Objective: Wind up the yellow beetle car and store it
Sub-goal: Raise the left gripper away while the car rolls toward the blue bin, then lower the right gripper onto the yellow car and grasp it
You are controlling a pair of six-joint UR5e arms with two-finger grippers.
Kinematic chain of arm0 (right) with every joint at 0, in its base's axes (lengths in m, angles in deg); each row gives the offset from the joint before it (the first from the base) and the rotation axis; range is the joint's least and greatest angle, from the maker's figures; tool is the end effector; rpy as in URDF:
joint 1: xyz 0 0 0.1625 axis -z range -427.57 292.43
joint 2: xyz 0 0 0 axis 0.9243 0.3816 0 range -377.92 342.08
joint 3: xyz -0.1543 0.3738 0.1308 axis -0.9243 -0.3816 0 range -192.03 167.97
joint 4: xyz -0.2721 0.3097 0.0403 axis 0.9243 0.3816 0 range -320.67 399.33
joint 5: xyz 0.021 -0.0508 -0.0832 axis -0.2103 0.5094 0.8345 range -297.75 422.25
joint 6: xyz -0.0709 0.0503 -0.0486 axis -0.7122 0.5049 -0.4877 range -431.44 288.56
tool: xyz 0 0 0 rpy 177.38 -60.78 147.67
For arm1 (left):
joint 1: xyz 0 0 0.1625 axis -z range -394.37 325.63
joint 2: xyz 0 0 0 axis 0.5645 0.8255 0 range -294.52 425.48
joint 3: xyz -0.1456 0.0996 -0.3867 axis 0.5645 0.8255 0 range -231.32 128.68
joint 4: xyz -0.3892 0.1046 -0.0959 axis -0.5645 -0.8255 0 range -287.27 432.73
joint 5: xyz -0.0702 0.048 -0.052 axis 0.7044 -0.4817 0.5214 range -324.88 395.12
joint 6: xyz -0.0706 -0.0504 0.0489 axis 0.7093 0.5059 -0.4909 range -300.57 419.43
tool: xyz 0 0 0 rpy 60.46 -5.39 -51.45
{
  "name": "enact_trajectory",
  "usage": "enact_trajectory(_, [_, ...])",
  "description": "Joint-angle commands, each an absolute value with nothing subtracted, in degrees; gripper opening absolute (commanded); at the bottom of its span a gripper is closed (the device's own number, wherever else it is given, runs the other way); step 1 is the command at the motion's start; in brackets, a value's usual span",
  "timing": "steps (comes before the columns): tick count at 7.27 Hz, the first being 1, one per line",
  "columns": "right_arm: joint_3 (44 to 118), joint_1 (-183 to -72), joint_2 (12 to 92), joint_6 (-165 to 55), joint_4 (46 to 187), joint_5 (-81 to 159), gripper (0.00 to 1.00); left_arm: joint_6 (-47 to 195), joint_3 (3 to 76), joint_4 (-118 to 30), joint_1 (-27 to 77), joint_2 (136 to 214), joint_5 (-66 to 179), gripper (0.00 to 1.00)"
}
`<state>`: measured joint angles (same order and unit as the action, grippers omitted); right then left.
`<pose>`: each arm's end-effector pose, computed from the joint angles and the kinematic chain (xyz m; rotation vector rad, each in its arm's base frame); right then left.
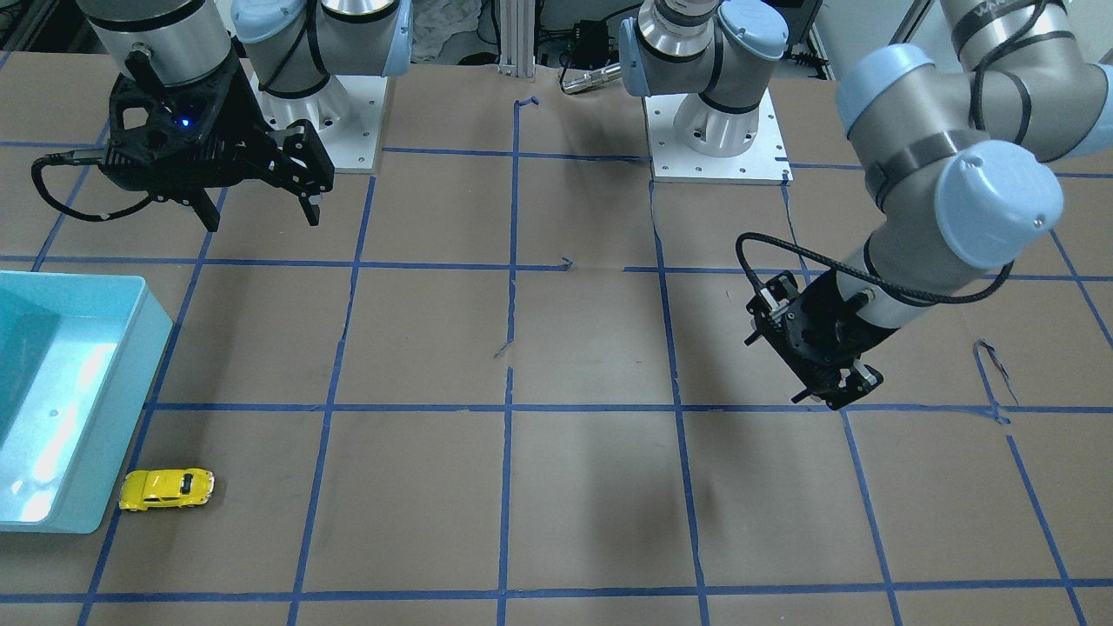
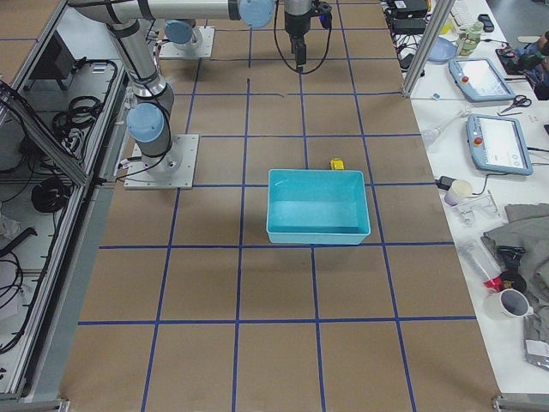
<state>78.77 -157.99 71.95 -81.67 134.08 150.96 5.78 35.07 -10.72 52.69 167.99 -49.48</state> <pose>0.1392 -0.4982 0.4885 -0.2911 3.1095 -0.1068 -0.1130 -0.5816 0.4136 -1.2987 -2.7475 0.0130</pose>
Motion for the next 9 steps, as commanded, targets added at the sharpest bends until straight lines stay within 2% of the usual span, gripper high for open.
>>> enact_trajectory(1, [78.8,-157.6,68.6,-94.5,140.8,149.0,1.00,20.6,30.6,-16.3,58.0,165.3,-49.6,0.87])
enact_trajectory(5, [79.4,-149.7,57.3,-134.8,147.9,149.0,1.00,53.1,31.0,-16.2,59.9,160.5,-53.2,0.95])
enact_trajectory(7, [79.1,-147.4,52.2,-150.2,149.1,149.1,1.00,56.4,31.5,-16.3,59.7,159.2,-54.9,1.00])
enact_trajectory(9, [79.3,-146.5,48.6,-167.4,153.6,149.8,1.00,61.3,31.7,-16.3,59.7,158.6,-57.1,1.00])
